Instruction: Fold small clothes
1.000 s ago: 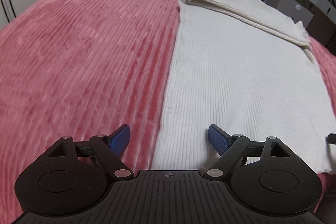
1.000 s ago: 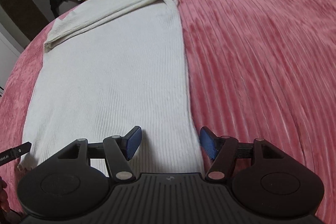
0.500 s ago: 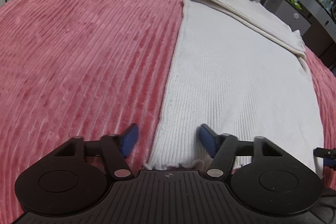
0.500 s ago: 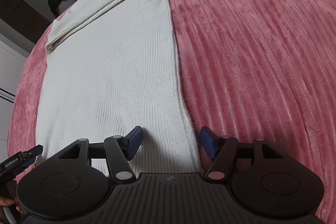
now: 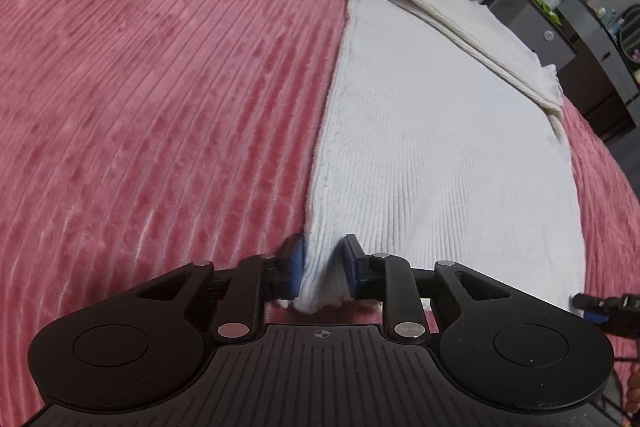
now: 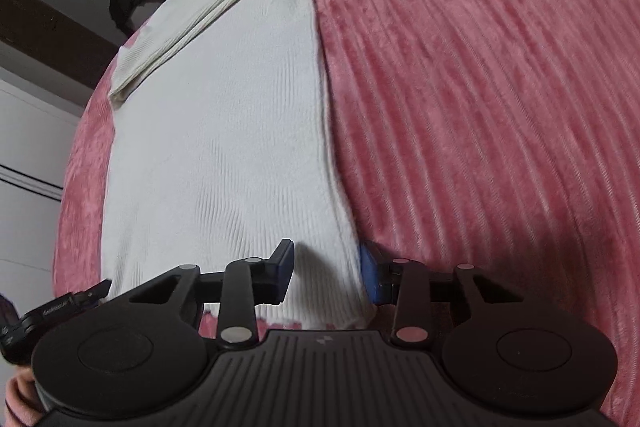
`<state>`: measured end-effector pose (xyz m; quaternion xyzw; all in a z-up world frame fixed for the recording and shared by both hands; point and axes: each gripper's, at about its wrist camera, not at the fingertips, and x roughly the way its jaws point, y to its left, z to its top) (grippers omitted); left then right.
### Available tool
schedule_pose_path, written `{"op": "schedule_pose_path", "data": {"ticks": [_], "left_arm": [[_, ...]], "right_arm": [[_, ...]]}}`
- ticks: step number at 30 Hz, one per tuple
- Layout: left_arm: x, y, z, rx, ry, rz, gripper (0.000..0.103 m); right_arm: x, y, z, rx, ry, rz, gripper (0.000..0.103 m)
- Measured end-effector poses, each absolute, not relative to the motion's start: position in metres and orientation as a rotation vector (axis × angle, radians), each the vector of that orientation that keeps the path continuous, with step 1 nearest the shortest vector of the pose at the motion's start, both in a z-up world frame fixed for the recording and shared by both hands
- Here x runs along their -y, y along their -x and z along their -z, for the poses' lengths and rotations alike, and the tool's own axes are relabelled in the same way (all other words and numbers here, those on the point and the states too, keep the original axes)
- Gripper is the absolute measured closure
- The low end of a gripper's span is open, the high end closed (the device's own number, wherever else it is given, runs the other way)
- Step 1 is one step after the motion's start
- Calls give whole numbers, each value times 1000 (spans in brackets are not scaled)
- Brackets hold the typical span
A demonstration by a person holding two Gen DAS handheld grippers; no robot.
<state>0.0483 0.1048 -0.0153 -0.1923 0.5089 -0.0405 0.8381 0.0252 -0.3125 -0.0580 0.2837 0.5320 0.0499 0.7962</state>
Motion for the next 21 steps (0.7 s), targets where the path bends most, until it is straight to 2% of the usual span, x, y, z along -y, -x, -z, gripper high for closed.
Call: {"op": "schedule_pose_path", "data": {"ticks": [2, 5, 8, 9, 10, 12, 21], "left_arm": [[-105, -49, 16, -1082, 422, 107, 69], [-105, -49, 16, -1088, 428, 136, 69], [-108, -51, 17, -1101, 445, 146, 83], [-109, -52, 18, -1105, 449, 150, 91], [-110, -52, 17, -1104, 453, 154, 92], [-110, -52, 15, -1100, 447, 163, 92], [-122, -74, -28, -996, 535, 255, 93]], "right_arm": [[311, -26, 59, -1152, -607, -119, 66], [310, -29, 60, -1159, -628, -135, 66], [309, -29, 59, -1154, -622, -150, 68], [309, -29, 59, -1151, -616, -150, 74], [308, -29, 58, -1148, -613, -150, 85], [309, -28, 56, -1135, -629, -162, 92], [312, -43, 42, -1057, -784, -240, 94]]}}
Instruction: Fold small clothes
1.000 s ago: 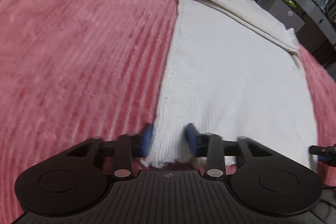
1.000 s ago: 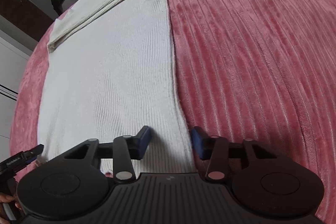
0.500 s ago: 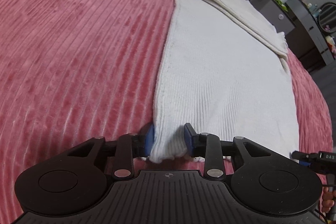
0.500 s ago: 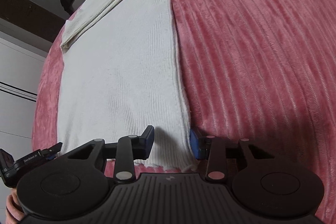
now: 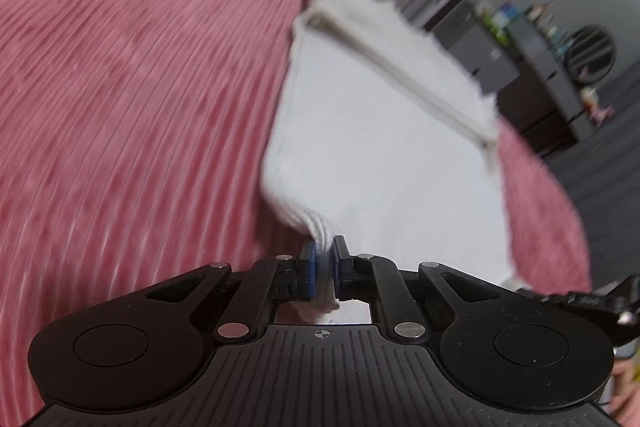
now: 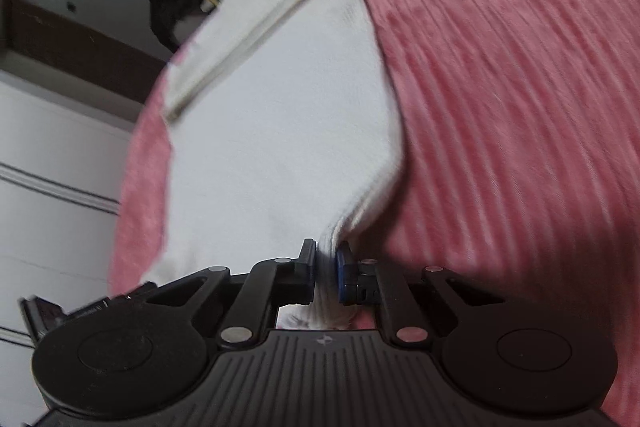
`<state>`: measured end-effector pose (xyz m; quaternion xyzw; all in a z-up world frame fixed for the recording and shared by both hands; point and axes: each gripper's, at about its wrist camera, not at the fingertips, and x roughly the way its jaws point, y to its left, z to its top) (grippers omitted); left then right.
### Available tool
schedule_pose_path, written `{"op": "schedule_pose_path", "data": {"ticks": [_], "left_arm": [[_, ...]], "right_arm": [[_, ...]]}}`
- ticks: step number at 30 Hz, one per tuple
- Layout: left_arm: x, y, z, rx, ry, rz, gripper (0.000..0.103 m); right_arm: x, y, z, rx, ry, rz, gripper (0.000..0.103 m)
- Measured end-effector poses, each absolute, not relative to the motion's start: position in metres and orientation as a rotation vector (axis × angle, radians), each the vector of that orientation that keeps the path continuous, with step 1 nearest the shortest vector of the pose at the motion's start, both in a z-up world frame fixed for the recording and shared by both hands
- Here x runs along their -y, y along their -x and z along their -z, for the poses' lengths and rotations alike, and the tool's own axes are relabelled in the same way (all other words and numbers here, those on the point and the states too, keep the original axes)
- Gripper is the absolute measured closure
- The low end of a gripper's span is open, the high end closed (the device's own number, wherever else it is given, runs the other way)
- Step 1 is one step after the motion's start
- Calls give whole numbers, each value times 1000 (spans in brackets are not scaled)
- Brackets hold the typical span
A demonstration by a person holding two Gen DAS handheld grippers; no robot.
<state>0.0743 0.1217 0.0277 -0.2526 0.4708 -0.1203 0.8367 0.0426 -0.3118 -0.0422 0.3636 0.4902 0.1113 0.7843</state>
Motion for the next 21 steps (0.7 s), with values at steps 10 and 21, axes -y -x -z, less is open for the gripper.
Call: {"op": "schedule_pose_path", "data": {"ticks": [10, 21], "left_arm": [[-129, -163, -54, -914, 568, 202, 93], [-112, -210, -13, -993, 521, 192, 93]], "right_arm": [[331, -111, 17, -863, -860, -178, 97], [284, -134, 1, -795, -266, -328, 64]]}}
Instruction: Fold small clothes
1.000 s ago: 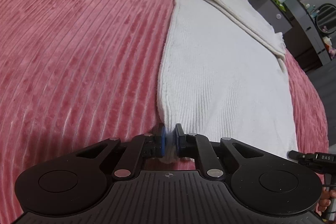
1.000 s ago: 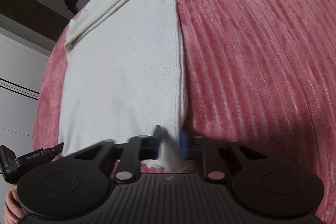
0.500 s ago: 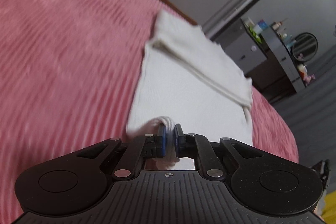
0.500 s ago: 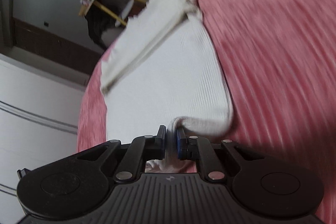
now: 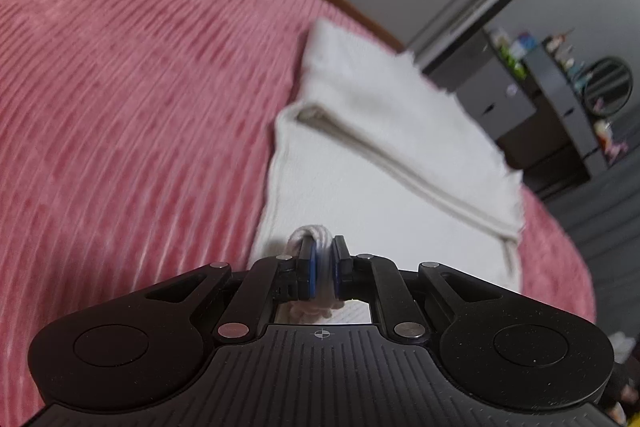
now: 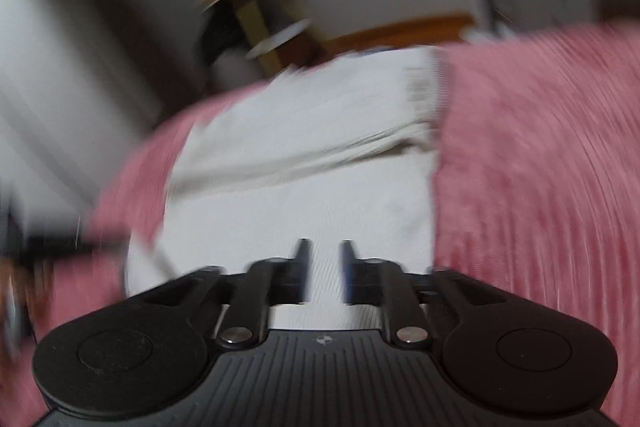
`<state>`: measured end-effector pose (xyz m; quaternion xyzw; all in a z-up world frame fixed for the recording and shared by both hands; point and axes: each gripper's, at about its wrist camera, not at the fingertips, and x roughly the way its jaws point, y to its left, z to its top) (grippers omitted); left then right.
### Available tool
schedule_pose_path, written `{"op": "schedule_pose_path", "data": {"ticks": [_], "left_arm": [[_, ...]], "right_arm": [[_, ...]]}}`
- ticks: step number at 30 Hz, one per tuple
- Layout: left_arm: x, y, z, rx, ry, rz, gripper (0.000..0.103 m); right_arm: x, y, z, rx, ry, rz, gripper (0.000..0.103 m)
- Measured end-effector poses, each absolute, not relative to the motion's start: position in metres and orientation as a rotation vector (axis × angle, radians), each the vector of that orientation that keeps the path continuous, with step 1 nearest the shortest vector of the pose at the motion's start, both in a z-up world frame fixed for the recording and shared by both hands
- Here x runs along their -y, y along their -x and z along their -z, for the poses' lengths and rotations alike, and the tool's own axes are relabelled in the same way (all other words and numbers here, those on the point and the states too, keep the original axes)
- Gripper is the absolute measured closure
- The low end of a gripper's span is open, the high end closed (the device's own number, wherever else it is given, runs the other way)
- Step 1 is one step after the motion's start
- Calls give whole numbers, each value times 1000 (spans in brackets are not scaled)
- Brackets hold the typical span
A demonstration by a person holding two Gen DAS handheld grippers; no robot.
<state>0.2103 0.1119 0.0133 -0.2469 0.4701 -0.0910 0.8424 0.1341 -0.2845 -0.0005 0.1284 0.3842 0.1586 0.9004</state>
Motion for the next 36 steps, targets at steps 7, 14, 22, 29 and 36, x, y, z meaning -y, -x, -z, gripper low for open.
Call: {"op": "schedule_pose_path", "data": {"ticks": [7, 14, 22, 29, 36], "left_arm": [[-114, -199, 0, -1018, 491, 168, 93], [-112, -192, -9, -1024, 443, 170, 93], [-114, -219, -32, -951, 474, 146, 93], [-108, -233, -12, -947, 455, 90, 85], [-120, -206, -12, -815, 348, 165, 49]], "right_arm": [[231, -86, 15, -830, 149, -561, 46], [205, -96, 26, -819, 294, -537, 97], [251, -144, -6, -653, 85, -238, 96], [293, -186, 17, -746, -104, -76, 95], [303, -181, 33, -757, -205, -150, 86]]}}
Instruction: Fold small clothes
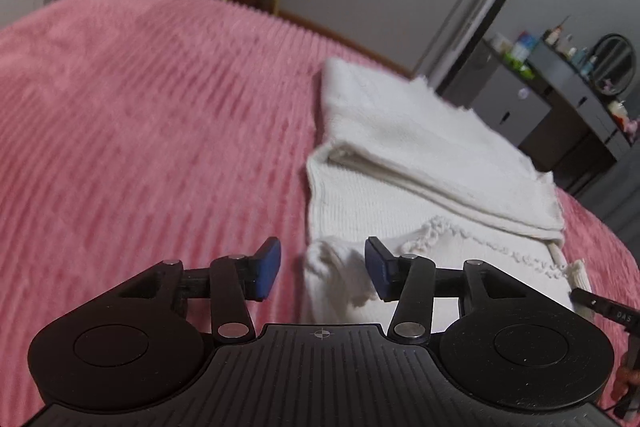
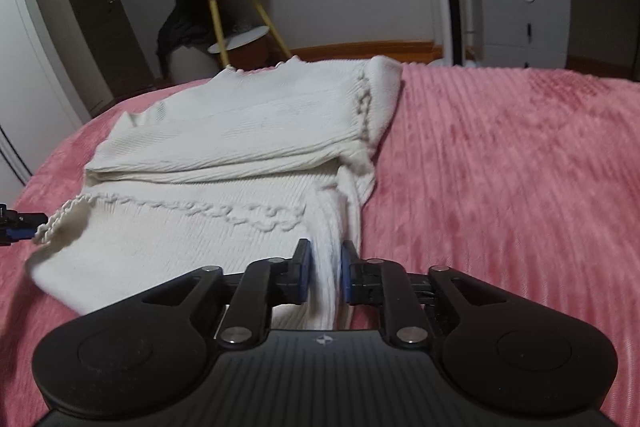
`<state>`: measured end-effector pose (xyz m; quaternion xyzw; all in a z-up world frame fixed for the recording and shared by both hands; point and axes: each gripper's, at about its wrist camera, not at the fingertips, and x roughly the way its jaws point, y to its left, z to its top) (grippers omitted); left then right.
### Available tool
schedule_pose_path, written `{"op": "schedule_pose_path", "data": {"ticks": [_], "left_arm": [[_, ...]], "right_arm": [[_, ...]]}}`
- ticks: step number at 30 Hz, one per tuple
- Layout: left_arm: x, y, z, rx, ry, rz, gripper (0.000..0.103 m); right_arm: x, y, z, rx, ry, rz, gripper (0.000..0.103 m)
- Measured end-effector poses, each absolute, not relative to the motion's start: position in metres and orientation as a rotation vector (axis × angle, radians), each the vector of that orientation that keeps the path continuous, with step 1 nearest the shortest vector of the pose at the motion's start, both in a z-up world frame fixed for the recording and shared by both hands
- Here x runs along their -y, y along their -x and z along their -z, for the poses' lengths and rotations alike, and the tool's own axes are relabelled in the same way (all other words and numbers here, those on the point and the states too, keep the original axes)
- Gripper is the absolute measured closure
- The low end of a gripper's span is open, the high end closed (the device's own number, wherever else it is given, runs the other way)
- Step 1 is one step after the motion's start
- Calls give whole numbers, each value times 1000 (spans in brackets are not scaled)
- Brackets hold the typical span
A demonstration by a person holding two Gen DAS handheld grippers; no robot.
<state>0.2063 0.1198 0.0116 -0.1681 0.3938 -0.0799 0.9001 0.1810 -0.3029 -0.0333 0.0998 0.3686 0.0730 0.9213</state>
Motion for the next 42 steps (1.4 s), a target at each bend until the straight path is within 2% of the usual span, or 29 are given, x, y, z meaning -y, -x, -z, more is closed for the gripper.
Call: {"op": "schedule_pose_path", "data": {"ticks": [5, 7, 11, 14, 16, 18, 20, 21, 23, 25, 35, 39, 42], "left_arm": [[-102, -198, -20, -756, 216, 291, 46], [-93, -198, -22, -741, 156, 304, 30], [-86, -214, -11, -794, 142, 260, 30], [-87, -229, 0, -835, 206, 249, 34], [-85, -237, 5, -860, 220, 244, 48], [-83, -243, 11, -882, 234, 229, 57], [-82, -248, 14, -907, 244, 212, 73], [-83, -250, 15, -910, 252, 208, 86], [-87, -249, 13, -903, 277, 204, 89], [-87, -243, 6, -873, 263, 209, 91], [-85, -227, -55, -695, 229, 261, 93], [-78, -243, -79, -601, 208, 244, 93], [-77, -269, -80, -596, 234, 222, 93]], "right_arm": [[300, -182, 37, -758, -223, -155, 86], [298, -183, 37, -756, -229, -154, 86], [292, -183, 35, -750, -192, -151, 86], [290, -183, 34, -734, -187, -156, 86], [288, -186, 35, -746, -171, -145, 86], [288, -189, 37, -759, -164, -138, 86], [287, -190, 38, -759, -157, -138, 86], [287, -191, 38, -758, -150, -139, 86], [284, -193, 37, -755, -126, -133, 86], [280, -191, 33, -738, -83, -119, 93], [267, -173, -15, -570, 21, -143, 95], [267, -190, -32, -486, 30, -95, 95], [273, -217, -39, -458, -3, -52, 95]]}}
